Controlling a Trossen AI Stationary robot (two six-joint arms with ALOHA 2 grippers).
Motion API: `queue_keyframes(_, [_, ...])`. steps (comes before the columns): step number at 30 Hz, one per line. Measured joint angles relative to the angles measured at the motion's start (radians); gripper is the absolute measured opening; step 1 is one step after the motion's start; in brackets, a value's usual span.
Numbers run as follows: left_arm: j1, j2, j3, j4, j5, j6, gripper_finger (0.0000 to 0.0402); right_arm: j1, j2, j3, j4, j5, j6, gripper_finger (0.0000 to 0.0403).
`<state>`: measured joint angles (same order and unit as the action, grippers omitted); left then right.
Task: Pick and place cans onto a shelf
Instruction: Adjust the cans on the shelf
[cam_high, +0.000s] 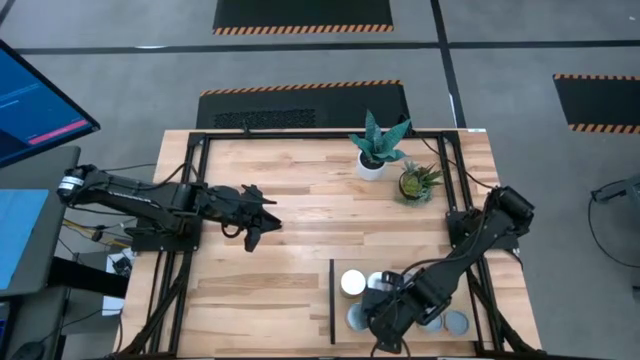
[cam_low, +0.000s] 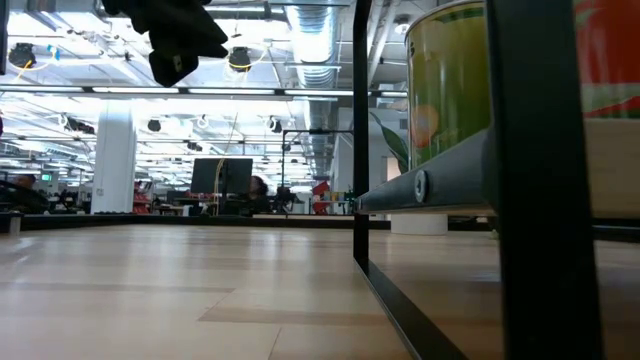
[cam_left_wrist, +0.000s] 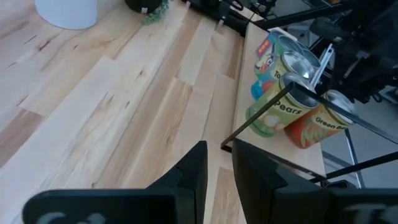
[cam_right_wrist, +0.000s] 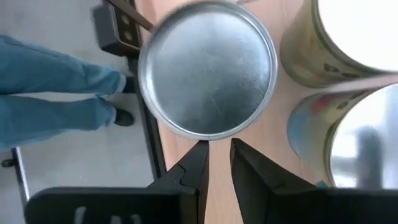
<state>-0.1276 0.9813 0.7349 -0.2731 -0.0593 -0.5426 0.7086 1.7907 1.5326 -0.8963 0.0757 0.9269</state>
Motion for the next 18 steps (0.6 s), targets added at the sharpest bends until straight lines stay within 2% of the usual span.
queue_keyframes(18, [0.0, 0.0, 0.0, -0.006, 0.0, 0.001, 0.0061, -0.004, -0.003, 0.001, 0.025, 0.005, -0.004, 0.0092])
